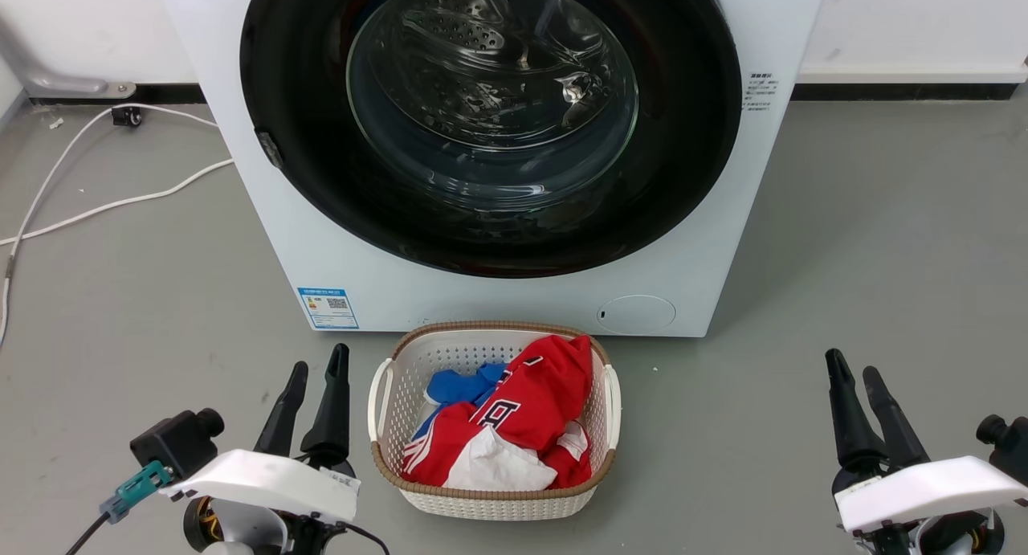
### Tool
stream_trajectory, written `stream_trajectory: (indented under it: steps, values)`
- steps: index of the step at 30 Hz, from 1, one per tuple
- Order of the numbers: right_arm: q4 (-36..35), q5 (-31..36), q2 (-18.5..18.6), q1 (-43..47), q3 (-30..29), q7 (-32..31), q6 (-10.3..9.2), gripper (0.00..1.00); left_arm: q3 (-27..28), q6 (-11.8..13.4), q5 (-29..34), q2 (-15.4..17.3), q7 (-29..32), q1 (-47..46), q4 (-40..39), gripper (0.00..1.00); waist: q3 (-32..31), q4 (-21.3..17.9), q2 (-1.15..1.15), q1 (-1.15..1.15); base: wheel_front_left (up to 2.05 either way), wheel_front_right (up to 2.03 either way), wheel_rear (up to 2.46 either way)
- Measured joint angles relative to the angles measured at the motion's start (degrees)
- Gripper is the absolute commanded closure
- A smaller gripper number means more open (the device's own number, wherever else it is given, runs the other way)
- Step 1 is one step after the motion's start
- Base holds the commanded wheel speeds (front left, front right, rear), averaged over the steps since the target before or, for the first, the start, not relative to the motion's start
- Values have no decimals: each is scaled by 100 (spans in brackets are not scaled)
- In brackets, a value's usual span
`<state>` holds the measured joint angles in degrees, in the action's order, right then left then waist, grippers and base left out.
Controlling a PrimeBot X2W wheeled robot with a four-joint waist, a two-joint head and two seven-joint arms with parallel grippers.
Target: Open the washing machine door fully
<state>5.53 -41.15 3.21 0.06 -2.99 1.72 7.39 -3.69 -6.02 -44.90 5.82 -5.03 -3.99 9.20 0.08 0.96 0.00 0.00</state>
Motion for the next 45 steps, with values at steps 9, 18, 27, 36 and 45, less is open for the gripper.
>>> stream_trajectory:
  steps: [9,18,27,36,45]
  values:
    - [-168,771,-11,81,11,-31,0,0,-177,52,770,98,-154,-10,-9,0,-5,14,0,0,0,0,0]
    - [-208,1459,-16,124,-16,29,1,0,-356,108,1421,202,-289,-35,4,0,-3,35,0,0,0,0,0]
    - [-221,2079,-19,137,-65,105,1,0,-499,149,1925,260,-426,-64,12,0,8,39,0,0,0,0,0]
    - [-256,2608,-20,147,-91,231,1,0,-602,176,2402,310,-538,-68,73,0,5,37,0,0,0,0,0]
    - [-286,3004,-21,181,-82,328,2,0,-635,207,2757,321,-648,-83,180,0,8,34,0,0,0,0,0]
